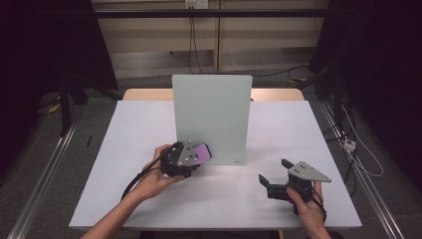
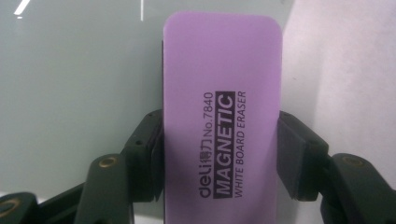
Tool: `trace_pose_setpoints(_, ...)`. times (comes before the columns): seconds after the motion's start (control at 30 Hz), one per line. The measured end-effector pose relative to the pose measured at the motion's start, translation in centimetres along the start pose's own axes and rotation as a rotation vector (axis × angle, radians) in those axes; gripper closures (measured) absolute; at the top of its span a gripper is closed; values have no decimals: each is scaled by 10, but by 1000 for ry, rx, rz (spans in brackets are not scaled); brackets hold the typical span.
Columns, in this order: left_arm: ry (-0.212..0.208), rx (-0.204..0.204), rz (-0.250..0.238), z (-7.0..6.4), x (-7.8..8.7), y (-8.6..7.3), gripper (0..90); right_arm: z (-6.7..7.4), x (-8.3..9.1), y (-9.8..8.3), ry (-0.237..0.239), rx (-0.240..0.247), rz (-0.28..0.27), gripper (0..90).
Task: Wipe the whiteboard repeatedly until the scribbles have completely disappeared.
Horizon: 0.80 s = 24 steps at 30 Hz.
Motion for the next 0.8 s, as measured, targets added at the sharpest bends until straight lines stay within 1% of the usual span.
trace_pose_setpoints(0.03,3,3,-4,-1,-1,1,412,0,0,0,0,0,0,39)
trace_pose_setpoints(0.07,0,1,3,-4,-3,1,412,0,1,0,0,-1,0,39)
trace_pose_setpoints(0.1,-6,-8,8,-4,-4,0,412,0,1,0,0,-1,-1,39)
trace_pose_setpoints(0.13,-22,-5,8,-7,-6,0,412,0,1,0,0,-1,-1,39)
trace_pose_setpoints(0.2,-23,-20,16,-10,-8,0,412,0,0,0,-1,-1,-1,39)
trace_pose_setpoints(0.27,-26,-23,15,-10,-9,1,412,0,0,0,0,-1,-1,39)
trace_pose_setpoints(0.33,-36,-14,14,-9,-8,0,412,0,1,0,-1,-1,0,39)
trace_pose_setpoints(0.4,-35,2,5,-8,-7,0,412,0,1,0,-2,-2,-1,39)
trace_pose_setpoints(0.5,-17,17,-15,-2,-2,2,412,0,2,0,-7,-5,-2,39)
trace_pose_setpoints(0.6,11,40,-42,10,8,3,412,0,2,0,-7,-1,-1,39)
trace_pose_setpoints(0.63,17,55,-55,14,11,4,412,0,2,0,-7,-4,-2,39)
trace_pose_setpoints(0.67,25,64,-56,18,15,4,412,0,2,0,-8,-4,-1,39)
trace_pose_setpoints(0.73,48,84,-79,26,22,5,412,0,2,-1,-7,-1,0,39)
trace_pose_setpoints(0.8,64,97,-97,33,28,7,412,0,2,-1,-6,1,0,39)
Point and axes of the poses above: each handheld gripper's, and its own axes: x roughly backward along the jaws, y roughly out of its top, z roughly to its left, the point moved 9 cm from there along -x, roughly forward along the jaws, and after that the axes turned 1 degree about x, right-handed, at the moved point
